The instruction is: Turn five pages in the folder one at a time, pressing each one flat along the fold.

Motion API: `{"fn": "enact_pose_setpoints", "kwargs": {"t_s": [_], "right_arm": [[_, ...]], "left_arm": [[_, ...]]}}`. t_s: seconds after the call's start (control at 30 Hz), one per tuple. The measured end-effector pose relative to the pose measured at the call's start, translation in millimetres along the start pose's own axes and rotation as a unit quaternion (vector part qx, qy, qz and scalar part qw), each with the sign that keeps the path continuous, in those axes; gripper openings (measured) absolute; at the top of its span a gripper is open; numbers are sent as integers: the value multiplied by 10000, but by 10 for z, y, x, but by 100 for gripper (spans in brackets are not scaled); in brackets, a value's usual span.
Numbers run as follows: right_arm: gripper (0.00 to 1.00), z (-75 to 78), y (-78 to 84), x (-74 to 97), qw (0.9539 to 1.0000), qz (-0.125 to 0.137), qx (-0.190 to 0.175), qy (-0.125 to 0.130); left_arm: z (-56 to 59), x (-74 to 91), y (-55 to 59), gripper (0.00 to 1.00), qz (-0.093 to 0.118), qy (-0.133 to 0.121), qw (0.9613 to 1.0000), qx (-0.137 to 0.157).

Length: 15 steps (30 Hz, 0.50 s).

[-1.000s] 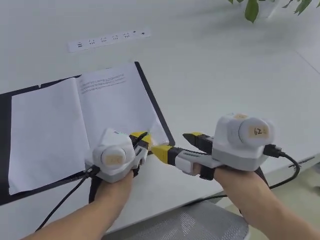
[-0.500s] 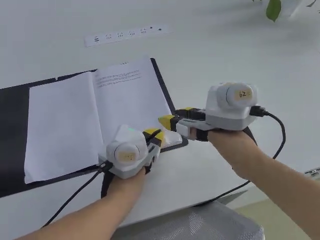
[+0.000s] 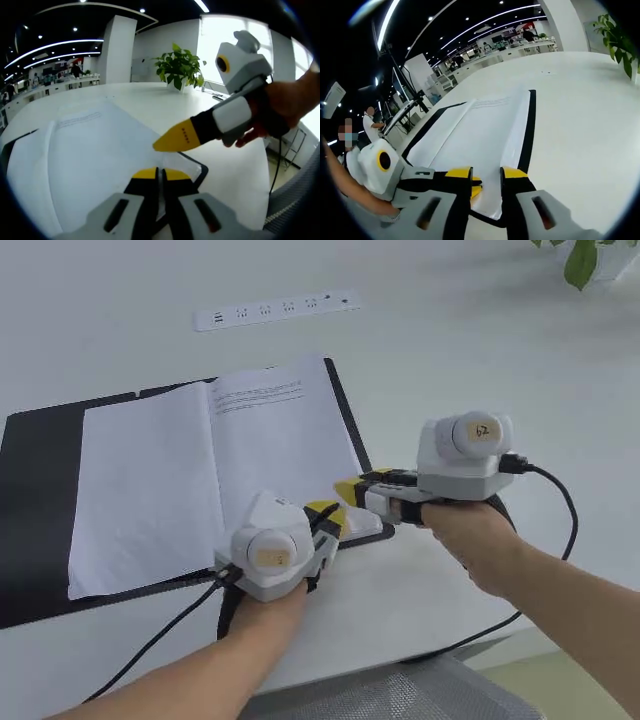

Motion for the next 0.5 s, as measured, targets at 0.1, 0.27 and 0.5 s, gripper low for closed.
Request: {"fn": "enact_pose_setpoints", "kwargs": {"t_s": [0.1, 0.27, 0.5], "right_arm": [[12, 33, 0, 15, 9999, 33, -105, 36], [3, 87, 12, 17, 9998, -49, -181, 87], [0, 127, 22, 0, 9993, -122, -349, 88]], "left_arm": [[5, -3, 2, 2, -2, 3, 10000, 9], [11, -6, 2, 2, -11, 3, 10000, 39], [15, -7, -14, 2, -45, 10, 9998, 218]]}}
Point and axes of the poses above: the centre of the closed fingertips' face, and the gripper's own axes: x roughly backward along the fingers, z roughly to its right, y roughly out of its underside, the point moved 9 cm from there along x, roughly backward along the fingers, and after that the axes turned 8 degrees about x, right-handed, at the moved point
